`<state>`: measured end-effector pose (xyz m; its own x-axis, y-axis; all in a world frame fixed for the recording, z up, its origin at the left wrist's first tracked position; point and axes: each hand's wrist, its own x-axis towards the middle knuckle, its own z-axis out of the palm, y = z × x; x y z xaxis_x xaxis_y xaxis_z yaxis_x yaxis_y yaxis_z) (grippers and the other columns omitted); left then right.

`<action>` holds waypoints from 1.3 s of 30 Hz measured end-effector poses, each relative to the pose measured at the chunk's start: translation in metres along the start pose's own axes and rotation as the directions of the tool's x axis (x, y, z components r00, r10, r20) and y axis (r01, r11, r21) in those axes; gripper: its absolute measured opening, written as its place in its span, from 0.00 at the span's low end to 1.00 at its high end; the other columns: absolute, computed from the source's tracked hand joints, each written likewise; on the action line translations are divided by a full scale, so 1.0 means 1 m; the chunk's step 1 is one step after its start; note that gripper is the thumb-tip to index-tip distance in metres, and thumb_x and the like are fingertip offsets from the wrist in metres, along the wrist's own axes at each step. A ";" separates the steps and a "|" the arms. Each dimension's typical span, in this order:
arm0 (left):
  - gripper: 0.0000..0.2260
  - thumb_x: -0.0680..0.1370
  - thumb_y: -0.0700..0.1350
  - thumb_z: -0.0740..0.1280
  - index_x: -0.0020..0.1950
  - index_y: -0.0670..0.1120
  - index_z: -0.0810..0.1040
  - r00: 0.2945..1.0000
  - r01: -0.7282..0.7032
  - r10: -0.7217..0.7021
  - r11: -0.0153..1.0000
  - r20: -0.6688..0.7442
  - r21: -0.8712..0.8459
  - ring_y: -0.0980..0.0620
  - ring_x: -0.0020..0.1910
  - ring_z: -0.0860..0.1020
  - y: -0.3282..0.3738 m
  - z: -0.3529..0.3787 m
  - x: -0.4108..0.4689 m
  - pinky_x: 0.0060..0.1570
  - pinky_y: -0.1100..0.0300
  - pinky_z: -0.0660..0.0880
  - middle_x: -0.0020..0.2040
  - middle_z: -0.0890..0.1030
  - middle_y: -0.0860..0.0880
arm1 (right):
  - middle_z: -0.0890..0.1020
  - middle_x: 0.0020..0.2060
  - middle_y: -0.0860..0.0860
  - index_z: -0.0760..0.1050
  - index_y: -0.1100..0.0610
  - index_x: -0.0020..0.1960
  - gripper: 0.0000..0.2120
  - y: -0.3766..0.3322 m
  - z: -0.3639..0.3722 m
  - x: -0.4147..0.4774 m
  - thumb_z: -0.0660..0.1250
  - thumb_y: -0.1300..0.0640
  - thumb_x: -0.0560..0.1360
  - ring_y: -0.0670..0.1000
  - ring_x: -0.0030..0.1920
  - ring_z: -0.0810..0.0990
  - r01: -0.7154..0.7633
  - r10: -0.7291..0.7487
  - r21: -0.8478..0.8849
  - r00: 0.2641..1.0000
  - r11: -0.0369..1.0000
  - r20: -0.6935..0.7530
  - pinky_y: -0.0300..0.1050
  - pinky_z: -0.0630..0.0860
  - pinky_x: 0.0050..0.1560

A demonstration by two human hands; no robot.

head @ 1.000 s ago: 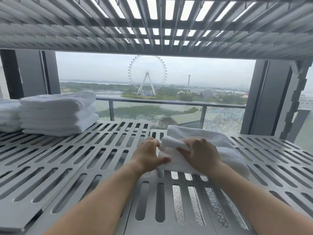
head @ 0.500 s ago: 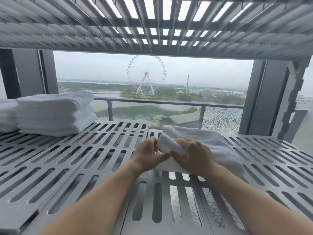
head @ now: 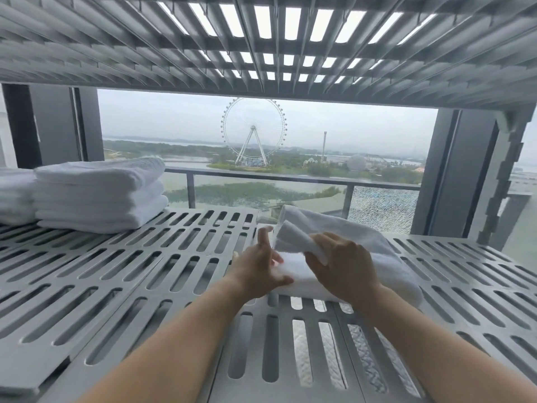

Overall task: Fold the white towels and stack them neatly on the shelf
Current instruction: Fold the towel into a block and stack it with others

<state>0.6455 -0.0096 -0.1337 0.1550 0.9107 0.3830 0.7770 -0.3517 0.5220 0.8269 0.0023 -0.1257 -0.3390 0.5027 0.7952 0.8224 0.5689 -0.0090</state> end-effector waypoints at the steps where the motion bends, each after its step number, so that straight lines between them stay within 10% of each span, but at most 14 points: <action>1: 0.43 0.68 0.51 0.75 0.70 0.47 0.49 1.000 0.013 -0.013 1.000 -0.001 -0.006 0.46 0.54 0.76 -0.002 -0.001 0.000 0.56 0.46 0.73 0.57 0.77 0.46 | 0.81 0.36 0.47 0.78 0.51 0.45 0.08 -0.001 0.003 -0.003 0.65 0.48 0.70 0.53 0.34 0.80 0.039 -0.038 -0.003 0.994 0.999 0.098 0.41 0.69 0.31; 4: 0.42 0.65 0.56 0.75 0.71 0.55 0.53 0.994 -0.015 0.023 0.997 -0.105 0.075 0.47 0.55 0.72 -0.007 -0.003 -0.002 0.55 0.47 0.73 0.60 0.69 0.47 | 0.81 0.47 0.44 0.78 0.45 0.53 0.12 0.000 0.010 -0.008 0.63 0.45 0.72 0.51 0.45 0.80 0.107 -0.106 0.010 0.967 0.994 0.234 0.45 0.73 0.40; 9: 0.13 0.74 0.48 0.65 0.58 0.52 0.73 0.972 -0.158 0.211 0.912 -0.102 0.379 0.46 0.51 0.76 -0.003 -0.001 0.002 0.60 0.47 0.67 0.55 0.75 0.50 | 0.80 0.53 0.43 0.73 0.44 0.61 0.18 0.008 0.008 -0.006 0.63 0.44 0.71 0.50 0.50 0.79 0.097 -0.103 0.034 0.954 0.995 0.283 0.42 0.70 0.44; 18: 0.12 0.72 0.44 0.57 0.50 0.45 0.76 0.994 -0.100 0.107 0.859 0.014 0.503 0.48 0.57 0.72 0.021 -0.006 0.003 0.69 0.39 0.51 0.55 0.75 0.48 | 0.74 0.65 0.44 0.68 0.45 0.68 0.29 0.057 -0.049 -0.008 0.60 0.43 0.67 0.41 0.60 0.70 -0.133 0.026 0.133 0.799 0.982 0.601 0.33 0.63 0.56; 26: 0.15 0.80 0.43 0.51 0.60 0.43 0.72 0.917 -0.137 0.113 0.990 0.384 0.037 0.43 0.63 0.70 0.080 0.011 0.068 0.65 0.51 0.64 0.64 0.73 0.39 | 0.79 0.59 0.53 0.77 0.55 0.59 0.16 0.088 -0.030 0.032 0.57 0.64 0.76 0.48 0.54 0.76 -0.410 0.259 0.211 0.822 0.887 0.507 0.29 0.68 0.48; 29: 0.20 0.82 0.49 0.50 0.73 0.43 0.61 0.872 -0.172 0.088 0.976 0.481 0.133 0.49 0.73 0.59 0.070 0.028 0.081 0.70 0.60 0.51 0.74 0.61 0.44 | 0.78 0.61 0.53 0.76 0.55 0.61 0.16 0.090 -0.013 0.041 0.57 0.62 0.77 0.50 0.60 0.75 -0.444 0.279 0.206 0.798 0.872 0.535 0.38 0.67 0.61; 33: 0.28 0.78 0.64 0.44 0.76 0.58 0.47 0.917 -0.157 0.009 0.927 0.398 0.341 0.48 0.76 0.43 0.018 0.047 0.084 0.73 0.43 0.40 0.77 0.46 0.51 | 0.63 0.73 0.46 0.64 0.47 0.71 0.19 0.103 0.013 0.031 0.51 0.51 0.81 0.49 0.73 0.56 -0.369 0.229 0.081 0.718 0.926 0.657 0.49 0.48 0.73; 39: 0.29 0.71 0.73 0.43 0.71 0.70 0.43 0.920 -0.063 -0.098 0.918 0.379 0.392 0.49 0.75 0.40 0.011 0.052 0.087 0.70 0.39 0.39 0.77 0.41 0.52 | 0.50 0.75 0.43 0.50 0.40 0.74 0.22 0.120 0.022 0.019 0.47 0.44 0.80 0.47 0.75 0.43 -0.221 0.134 0.021 0.661 0.975 0.738 0.45 0.38 0.71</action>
<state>0.6991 0.0771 -0.1345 0.2971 0.9548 0.0125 0.9425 -0.2953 0.1566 0.9093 0.0946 -0.1256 -0.4510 0.8892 0.0772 0.8672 0.4570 -0.1975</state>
